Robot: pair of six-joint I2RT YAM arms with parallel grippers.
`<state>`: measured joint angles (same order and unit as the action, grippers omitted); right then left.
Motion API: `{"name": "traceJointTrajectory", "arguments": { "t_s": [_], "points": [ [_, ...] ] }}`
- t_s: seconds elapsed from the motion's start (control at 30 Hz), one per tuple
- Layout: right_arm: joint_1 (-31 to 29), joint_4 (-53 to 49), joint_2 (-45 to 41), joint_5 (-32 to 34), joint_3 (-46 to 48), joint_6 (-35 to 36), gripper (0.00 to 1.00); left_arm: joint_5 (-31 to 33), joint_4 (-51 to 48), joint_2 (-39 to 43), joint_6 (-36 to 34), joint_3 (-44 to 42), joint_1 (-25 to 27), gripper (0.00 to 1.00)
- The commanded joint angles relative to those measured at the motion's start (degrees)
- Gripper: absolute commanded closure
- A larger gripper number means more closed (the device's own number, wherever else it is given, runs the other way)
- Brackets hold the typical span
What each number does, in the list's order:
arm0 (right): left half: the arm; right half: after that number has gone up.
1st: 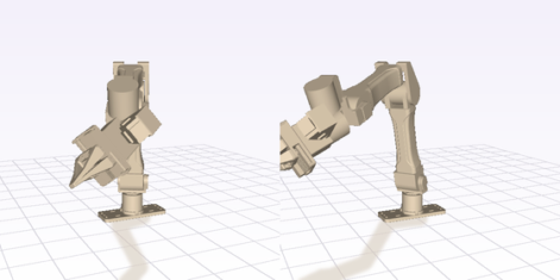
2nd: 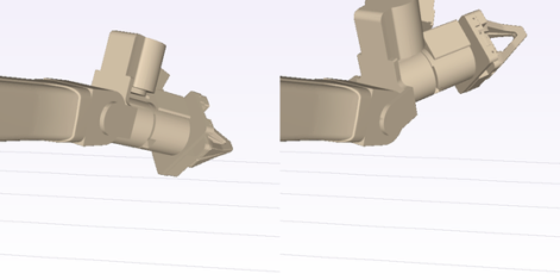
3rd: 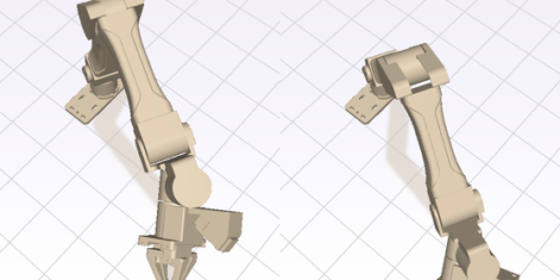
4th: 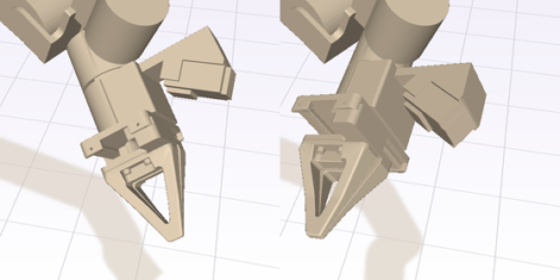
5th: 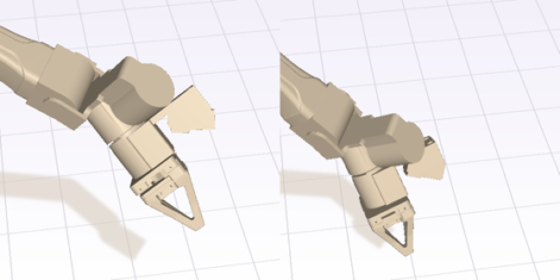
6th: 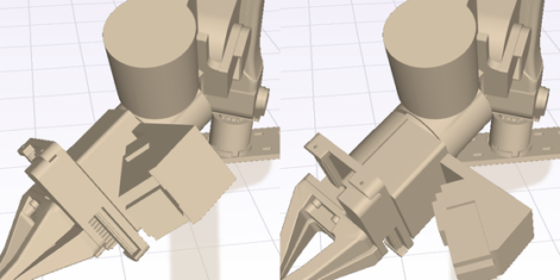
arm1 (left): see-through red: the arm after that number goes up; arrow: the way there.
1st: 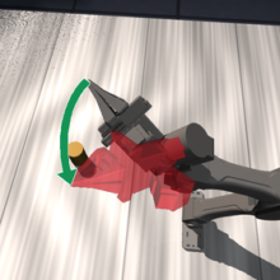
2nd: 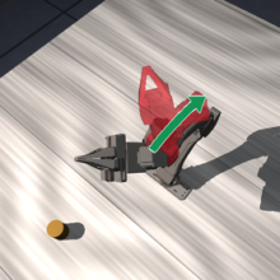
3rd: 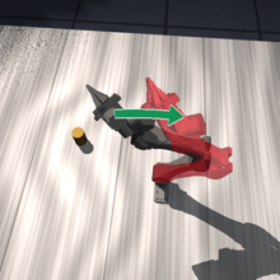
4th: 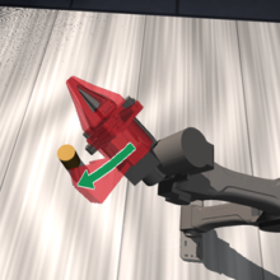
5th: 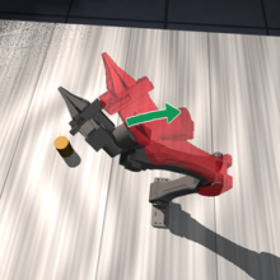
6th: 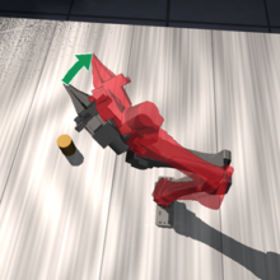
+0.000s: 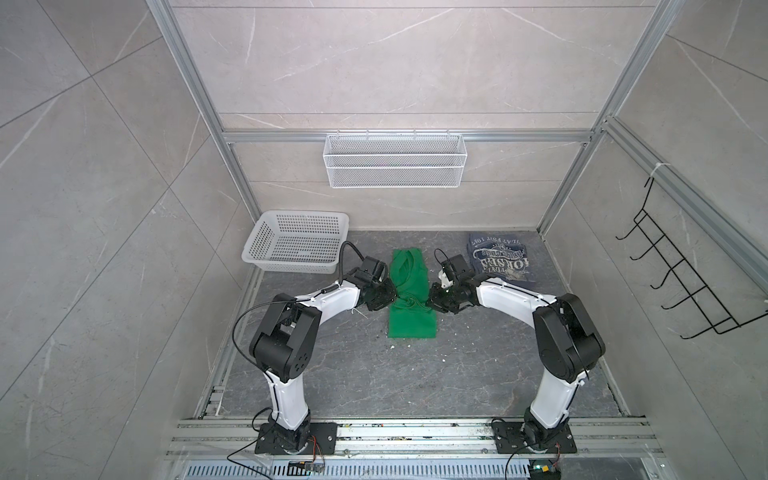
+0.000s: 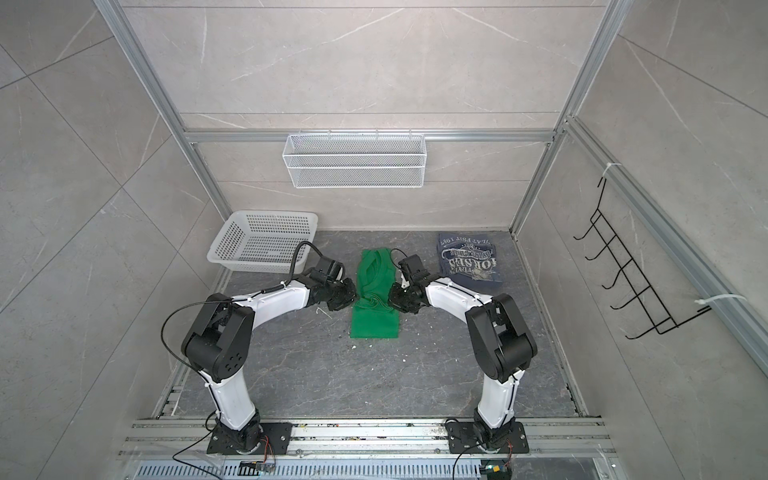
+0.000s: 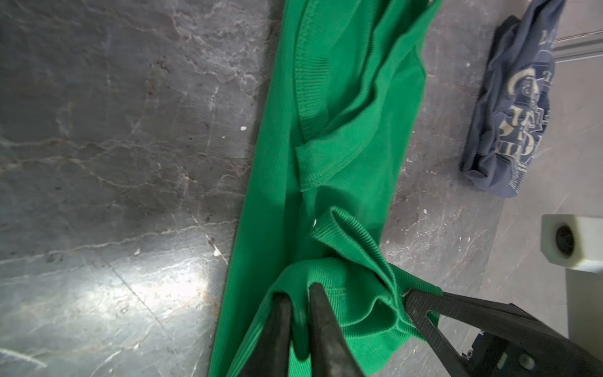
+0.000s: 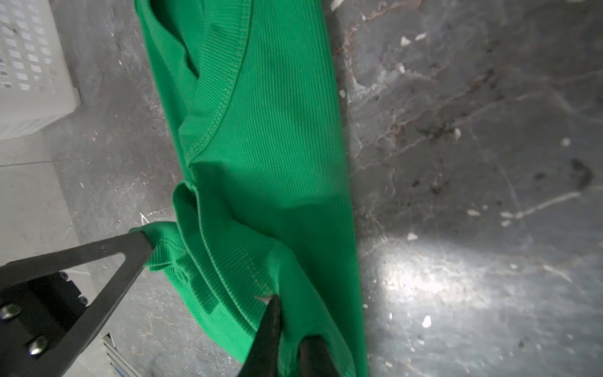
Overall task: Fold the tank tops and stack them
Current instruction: 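Lift the near end and fold it toward the far end with both grippers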
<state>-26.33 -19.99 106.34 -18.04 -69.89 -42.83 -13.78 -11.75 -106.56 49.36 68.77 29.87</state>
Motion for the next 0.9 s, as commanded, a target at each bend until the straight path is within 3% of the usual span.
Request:
{"name": "traceJointTrajectory", "arguments": {
  "t_s": [0.0, 0.07, 0.23, 0.47, 0.63, 0.87],
  "points": [
    [0.7, 1.0, 2.76, -0.16, -2.65, 1.84, 0.84, -0.19, 0.35, -1.48, -0.73, 2.34, -0.72, 0.82],
    [1.05, 0.74, 4.08, -0.32, -3.94, 2.22, 0.79, 0.31, -0.37, -2.38, -1.16, 3.54, -1.07, 0.77],
    [1.84, -0.68, 6.1, 1.08, -6.91, 3.33, 0.52, 0.59, -2.48, -3.93, -2.57, 6.96, -2.09, 0.55],
    [2.33, -7.74, 3.15, 5.36, -11.11, 8.34, 0.42, 5.78, -8.85, 2.22, -6.78, 8.07, -3.98, 0.33],
    [2.16, -6.84, -5.25, 5.86, -2.29, 9.21, 0.38, 4.82, -9.7, 10.6, -9.16, -0.52, -3.05, 0.3],
    [1.72, 6.86, -18.69, -2.35, 20.56, 2.55, 0.43, -1.87, -0.88, 17.6, -5.85, -15.45, 3.18, 0.32]
  ]
}}
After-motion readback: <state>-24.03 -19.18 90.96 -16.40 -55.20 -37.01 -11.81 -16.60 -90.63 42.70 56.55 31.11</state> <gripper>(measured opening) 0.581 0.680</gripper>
